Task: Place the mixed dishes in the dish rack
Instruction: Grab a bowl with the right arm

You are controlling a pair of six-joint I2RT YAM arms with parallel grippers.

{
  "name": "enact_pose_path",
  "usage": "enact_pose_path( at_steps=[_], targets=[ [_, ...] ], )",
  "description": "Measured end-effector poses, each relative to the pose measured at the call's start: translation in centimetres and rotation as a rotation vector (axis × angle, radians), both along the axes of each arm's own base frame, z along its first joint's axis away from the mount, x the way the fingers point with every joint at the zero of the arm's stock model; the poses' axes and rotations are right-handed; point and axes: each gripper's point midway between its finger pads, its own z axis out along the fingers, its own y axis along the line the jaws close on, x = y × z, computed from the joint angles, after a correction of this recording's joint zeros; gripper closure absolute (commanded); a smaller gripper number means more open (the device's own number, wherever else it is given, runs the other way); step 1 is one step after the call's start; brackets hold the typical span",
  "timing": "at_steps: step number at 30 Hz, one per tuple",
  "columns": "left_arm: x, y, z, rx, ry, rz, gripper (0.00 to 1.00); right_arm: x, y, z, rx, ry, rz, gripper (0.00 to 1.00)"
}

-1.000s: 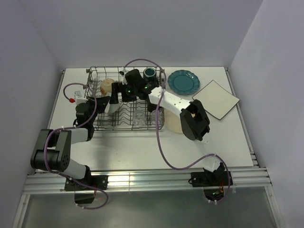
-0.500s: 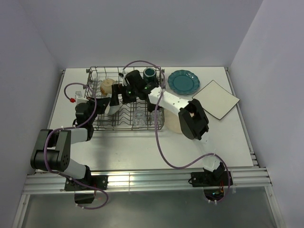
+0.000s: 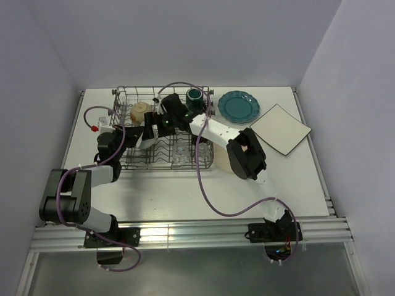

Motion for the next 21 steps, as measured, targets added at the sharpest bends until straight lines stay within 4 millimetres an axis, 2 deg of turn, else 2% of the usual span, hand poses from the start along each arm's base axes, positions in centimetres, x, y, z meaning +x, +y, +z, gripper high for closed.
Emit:
enact_pose_path(
  at_steps=[8, 21],
  targets=[
    [0.03, 0.0, 0.23, -0.001, -0.005, 0.001, 1.0, 0.28, 0.51, 0.86, 0.035, 0.022, -0.033, 0.0],
    [0.16, 0.25, 0.39, -0.009, -0.009, 0.012, 1.0, 0.43, 0.92, 0.32, 0.061, 0.097, -0.105, 0.0]
  ],
)
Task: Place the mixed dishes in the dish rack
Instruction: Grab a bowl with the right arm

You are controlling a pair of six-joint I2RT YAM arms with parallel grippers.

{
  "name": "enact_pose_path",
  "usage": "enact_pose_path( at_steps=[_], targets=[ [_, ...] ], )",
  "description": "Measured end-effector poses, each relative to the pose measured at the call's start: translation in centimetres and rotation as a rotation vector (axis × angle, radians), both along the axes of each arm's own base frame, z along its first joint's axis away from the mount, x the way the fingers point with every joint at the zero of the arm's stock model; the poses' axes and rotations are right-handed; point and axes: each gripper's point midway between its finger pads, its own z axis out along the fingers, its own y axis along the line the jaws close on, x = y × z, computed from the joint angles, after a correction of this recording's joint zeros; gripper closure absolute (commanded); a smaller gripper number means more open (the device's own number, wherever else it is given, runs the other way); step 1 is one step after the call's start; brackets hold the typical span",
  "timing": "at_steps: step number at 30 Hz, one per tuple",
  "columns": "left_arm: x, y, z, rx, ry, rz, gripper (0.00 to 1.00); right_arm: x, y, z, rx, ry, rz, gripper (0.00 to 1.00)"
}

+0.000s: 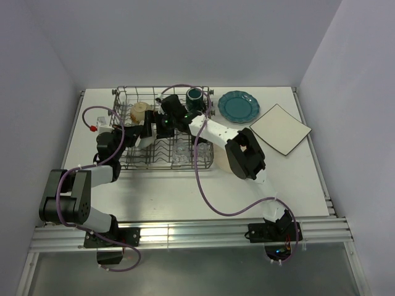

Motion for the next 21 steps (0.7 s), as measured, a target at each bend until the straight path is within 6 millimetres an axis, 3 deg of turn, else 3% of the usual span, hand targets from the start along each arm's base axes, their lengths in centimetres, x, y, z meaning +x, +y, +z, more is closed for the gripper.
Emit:
enact_pose_path(
  at_steps=[9, 21],
  targets=[
    [0.1, 0.3, 0.1, -0.004, -0.003, 0.015, 1.0, 0.5, 0.4, -0.6, -0.002, 0.012, -0.047, 0.0],
    [0.3, 0.0, 2.2, -0.049, -0.075, 0.006, 1.0, 2.1, 0.5, -1.6, -0.005, 0.0, -0.159, 0.02]
  ],
)
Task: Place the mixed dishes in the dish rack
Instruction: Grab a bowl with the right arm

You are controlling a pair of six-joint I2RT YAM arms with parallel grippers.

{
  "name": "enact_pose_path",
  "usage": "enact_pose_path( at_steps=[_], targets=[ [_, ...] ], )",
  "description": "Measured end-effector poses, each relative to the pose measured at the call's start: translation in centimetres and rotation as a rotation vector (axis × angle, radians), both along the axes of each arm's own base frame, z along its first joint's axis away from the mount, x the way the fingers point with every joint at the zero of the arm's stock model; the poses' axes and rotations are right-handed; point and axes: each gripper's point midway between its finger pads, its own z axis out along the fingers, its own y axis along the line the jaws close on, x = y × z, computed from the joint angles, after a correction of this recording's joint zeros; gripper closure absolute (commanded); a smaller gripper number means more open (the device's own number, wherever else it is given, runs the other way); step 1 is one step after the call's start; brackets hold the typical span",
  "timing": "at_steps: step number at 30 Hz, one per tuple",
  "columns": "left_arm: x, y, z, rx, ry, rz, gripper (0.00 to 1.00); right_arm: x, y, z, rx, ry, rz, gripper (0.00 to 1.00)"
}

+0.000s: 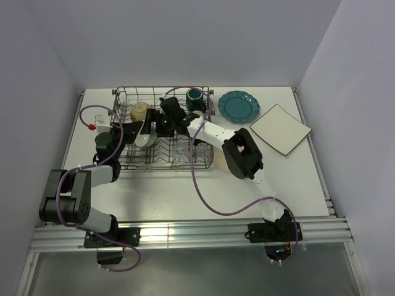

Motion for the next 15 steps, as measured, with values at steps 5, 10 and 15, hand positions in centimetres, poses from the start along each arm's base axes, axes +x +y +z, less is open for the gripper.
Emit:
enact_pose_path(
  at_steps=[5, 10, 15],
  targets=[
    [0.0, 0.0, 0.3, -0.007, -0.008, 0.0, 1.0, 0.5, 0.4, 0.7, 0.029, -0.019, -0.015, 0.07],
    [-0.1, 0.0, 0.2, 0.001, -0.004, -0.002, 1.0, 0.6, 0.6, 0.8, 0.034, -0.025, -0.018, 0.11],
    [-0.8, 0.1, 1.2, 0.051, -0.02, -0.006, 0.98, 0.7, 0.5, 0.6, 0.026, -0.032, -0.017, 0.14]
  ],
)
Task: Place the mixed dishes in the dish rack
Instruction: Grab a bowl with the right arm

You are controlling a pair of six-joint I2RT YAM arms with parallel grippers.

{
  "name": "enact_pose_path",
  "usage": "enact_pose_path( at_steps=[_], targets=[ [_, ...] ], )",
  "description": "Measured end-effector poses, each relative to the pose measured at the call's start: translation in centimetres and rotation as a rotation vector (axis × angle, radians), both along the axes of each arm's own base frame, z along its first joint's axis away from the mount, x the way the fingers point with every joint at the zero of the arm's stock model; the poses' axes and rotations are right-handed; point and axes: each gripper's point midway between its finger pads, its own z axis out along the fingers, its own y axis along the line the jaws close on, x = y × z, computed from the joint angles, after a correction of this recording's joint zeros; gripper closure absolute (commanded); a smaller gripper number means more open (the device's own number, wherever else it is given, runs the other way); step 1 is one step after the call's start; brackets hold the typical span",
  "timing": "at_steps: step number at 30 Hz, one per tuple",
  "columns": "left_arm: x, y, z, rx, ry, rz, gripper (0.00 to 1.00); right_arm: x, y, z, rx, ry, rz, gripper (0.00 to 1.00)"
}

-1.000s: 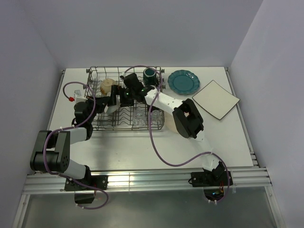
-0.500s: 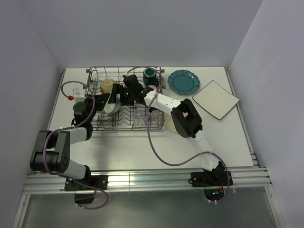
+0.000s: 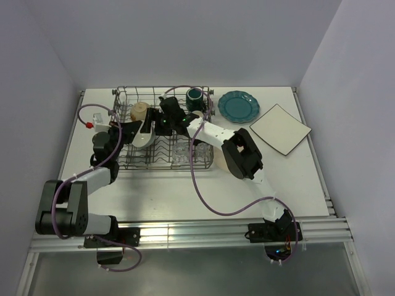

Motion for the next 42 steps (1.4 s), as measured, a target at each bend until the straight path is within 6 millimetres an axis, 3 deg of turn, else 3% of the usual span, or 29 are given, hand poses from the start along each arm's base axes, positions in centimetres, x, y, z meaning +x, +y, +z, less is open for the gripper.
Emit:
enact_pose_path(
  at_steps=[4, 10, 15, 22, 24, 28, 37, 42],
  targets=[
    [-0.9, 0.2, 1.3, 0.061, -0.027, 0.0, 0.91, 0.1, -0.1, -0.2, -0.012, -0.015, 0.005, 0.21],
    [-2.7, 1.0, 3.0, 0.181, -0.056, 0.018, 0.7, 0.3, -0.3, -0.3, -0.034, -0.048, 0.014, 0.31],
    [-4.7, 1.6, 3.6, 0.288, -0.059, 0.026, 0.61, 0.9, -0.7, -0.6, -0.072, -0.096, 0.01, 0.37],
    [-8.4, 2.4, 5.0, 0.403, -0.08, 0.031, 0.3, 1.0, -0.7, -0.9, -0.129, -0.163, 0.014, 0.4],
    [-9.1, 2.5, 4.2, 0.437, -0.054, 0.02, 0.26, 1.0, -0.6, -0.9, -0.141, -0.179, 0.018, 0.4],
    [-10.4, 2.6, 0.8, 0.518, 0.062, -0.033, 0.2, 0.6, -0.4, -1.0, -0.162, -0.203, 0.03, 0.41],
    [-11.8, 2.3, -5.2, 0.661, 0.24, -0.192, 0.22, -0.3, 0.4, -0.5, -0.177, -0.242, 0.055, 0.42],
    [-10.8, 1.9, -5.4, 0.766, 0.236, -0.268, 0.21, -0.6, 0.7, -0.4, -0.177, -0.248, 0.065, 0.42]
  ],
)
